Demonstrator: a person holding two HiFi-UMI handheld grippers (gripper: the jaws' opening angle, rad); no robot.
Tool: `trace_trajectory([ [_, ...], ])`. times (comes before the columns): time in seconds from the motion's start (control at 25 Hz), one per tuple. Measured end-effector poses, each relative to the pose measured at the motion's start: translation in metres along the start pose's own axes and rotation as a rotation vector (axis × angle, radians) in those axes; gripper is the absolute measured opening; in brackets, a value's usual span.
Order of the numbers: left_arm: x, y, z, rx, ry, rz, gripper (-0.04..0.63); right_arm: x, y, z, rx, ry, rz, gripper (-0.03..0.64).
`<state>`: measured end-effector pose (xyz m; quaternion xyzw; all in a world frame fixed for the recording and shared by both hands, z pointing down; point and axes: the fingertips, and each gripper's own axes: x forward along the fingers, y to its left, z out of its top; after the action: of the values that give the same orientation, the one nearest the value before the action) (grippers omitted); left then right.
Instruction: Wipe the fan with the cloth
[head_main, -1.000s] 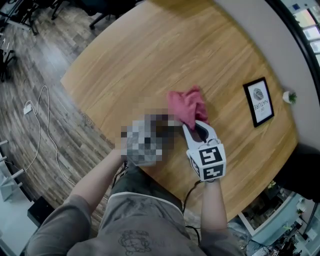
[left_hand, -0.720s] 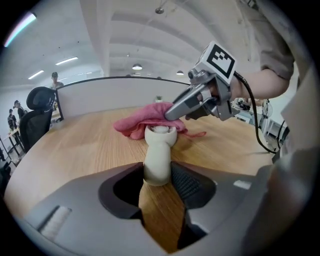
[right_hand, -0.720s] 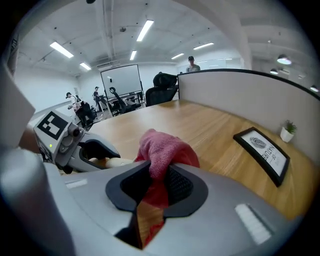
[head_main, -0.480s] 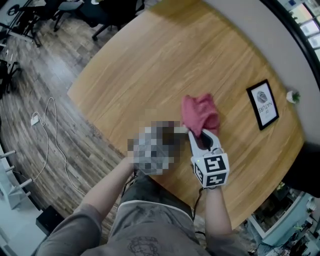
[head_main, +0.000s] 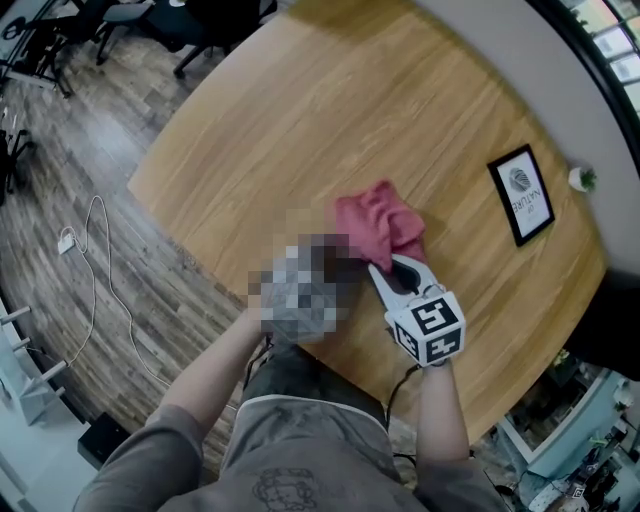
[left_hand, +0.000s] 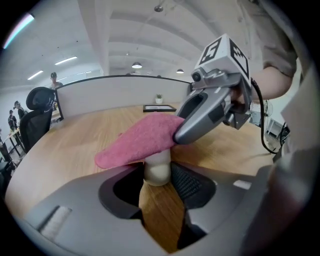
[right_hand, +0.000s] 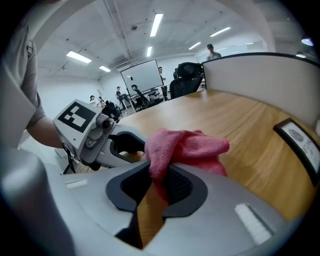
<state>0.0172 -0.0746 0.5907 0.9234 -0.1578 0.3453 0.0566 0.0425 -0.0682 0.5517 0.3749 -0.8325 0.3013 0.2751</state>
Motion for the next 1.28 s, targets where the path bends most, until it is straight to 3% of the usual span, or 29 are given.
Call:
trace_trajectory([
  [0.12,-0.001,0.002,0.001,-0.017,-0.008,-0.003,0.172,-0.021,-0.024,0.003,0.049,-0.067,-0.056,0.077],
  [0.32,-0.004,0.0,0.001,0.007,-0.03,0.011,0.172,-0.046,-0.076,-0.002,0.13,-0.102,-0.234,0.075],
  [0.52,-0.004,0.0,0.001,-0.002,-0.022,0.003,0.172,-0.038,-0.08,0.011,0.108,-0.118,-0.355,0.075],
  [0.72,-0.003,0.001,0.001,0.002,-0.021,0.008,0.172,-0.006,-0.027,0.021,0.065,-0.13,-0.25,0.077],
  [0.92,0.0,-0.002,-0.001,0.042,-0.002,0.014,0.172,0.018,0.019,0.013,0.158,-0.11,-0.072,0.077],
  [1.04,-0.002,-0.004,-0.002,0.059,-0.003,0.012,0.172,0.022,0.03,0.005,0.177,-0.09,-0.013,0.075],
  [1.12,-0.002,-0.004,-0.002,0.064,-0.003,0.011,0.172,0.018,0.024,0.001,0.16,-0.068,-0.013,0.077],
  [1.28,-0.001,-0.002,0.0,0.042,-0.009,-0.003,0.172,-0.001,-0.005,0.003,0.112,-0.066,-0.109,0.075],
])
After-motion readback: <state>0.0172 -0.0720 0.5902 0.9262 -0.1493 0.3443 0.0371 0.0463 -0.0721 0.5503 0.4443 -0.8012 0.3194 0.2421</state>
